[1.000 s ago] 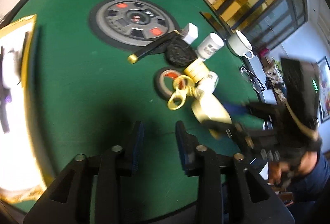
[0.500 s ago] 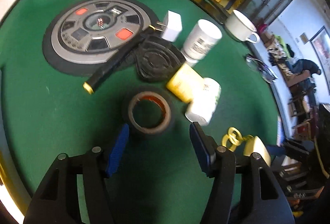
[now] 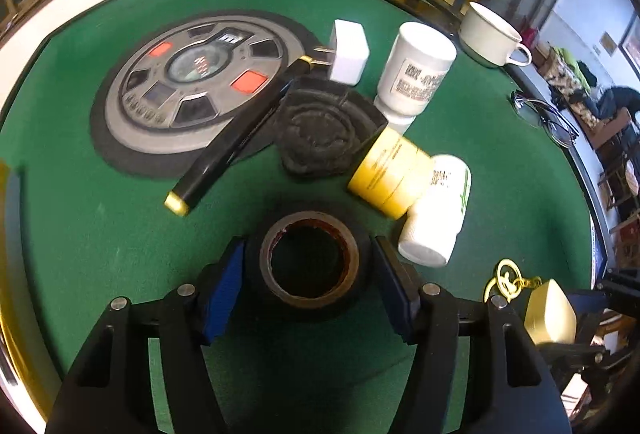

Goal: Organize rigid objects
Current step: 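Grasp the black tape roll with the left gripper while the right grasps the cream block, then carry the tape roll and cream block over the white tray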

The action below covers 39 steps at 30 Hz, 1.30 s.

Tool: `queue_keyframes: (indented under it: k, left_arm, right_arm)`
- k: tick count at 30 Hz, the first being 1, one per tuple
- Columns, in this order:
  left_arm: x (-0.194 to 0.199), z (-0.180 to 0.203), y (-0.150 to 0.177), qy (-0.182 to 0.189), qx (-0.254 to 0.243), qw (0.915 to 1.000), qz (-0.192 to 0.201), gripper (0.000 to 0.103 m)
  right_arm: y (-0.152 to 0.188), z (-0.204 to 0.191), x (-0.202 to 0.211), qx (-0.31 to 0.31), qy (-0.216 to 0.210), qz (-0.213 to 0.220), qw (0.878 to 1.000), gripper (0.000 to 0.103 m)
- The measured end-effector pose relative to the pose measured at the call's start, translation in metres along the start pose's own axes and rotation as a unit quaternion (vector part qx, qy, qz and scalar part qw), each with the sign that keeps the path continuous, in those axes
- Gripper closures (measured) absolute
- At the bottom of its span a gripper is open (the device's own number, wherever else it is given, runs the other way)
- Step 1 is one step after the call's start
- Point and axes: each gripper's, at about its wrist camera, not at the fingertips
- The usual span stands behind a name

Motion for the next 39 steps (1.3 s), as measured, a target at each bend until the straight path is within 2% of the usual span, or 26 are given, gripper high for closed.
queue_keyframes:
  k: [7,10,15,23,25,29,39]
  left_arm:
    - [0.03,0.003,0.046,0.019,0.024,0.9995,0.004,0.042]
    - [0.033,0.006,0.052,0.024,0.029,0.9993,0.002,0.042]
    - [0.038,0.002,0.056,0.018,0.03,0.9994,0.005,0.042]
    - [0.039,0.002,0.064,0.021,0.017,0.9996,0.001,0.042]
    - [0.044,0.003,0.064,0.027,0.015,0.9995,0.009,0.042]
    - [0.059,-0.001,0.061,0.031,0.019,0.9989,0.029,0.042]
    - [0.112,-0.019,0.059,0.025,0.034,0.9955,0.085,0.042]
  right_arm:
    - [-0.003,-0.01,-0.004,0.01,-0.011,-0.003,1.0,0.06]
    - [-0.002,-0.024,-0.012,0.028,-0.009,-0.014,0.999,0.06]
    - [0.002,-0.037,-0.022,0.046,0.025,-0.035,0.998,0.059]
    - [-0.007,-0.053,-0.032,0.076,0.071,-0.026,0.994,0.056]
    - [-0.005,-0.054,-0.031,0.077,0.078,-0.023,0.994,0.06]
    - [-0.007,-0.054,-0.024,0.052,0.046,-0.015,0.997,0.06]
    - [-0.023,-0.089,0.026,0.057,-0.028,0.06,0.996,0.06]
Point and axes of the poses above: each gripper's, at about its wrist camera, not at the fingertips, and x roughly against the way its jaws point, z to its right, y to its underside, and after that the axes turned 8 degrees about y, right-handed
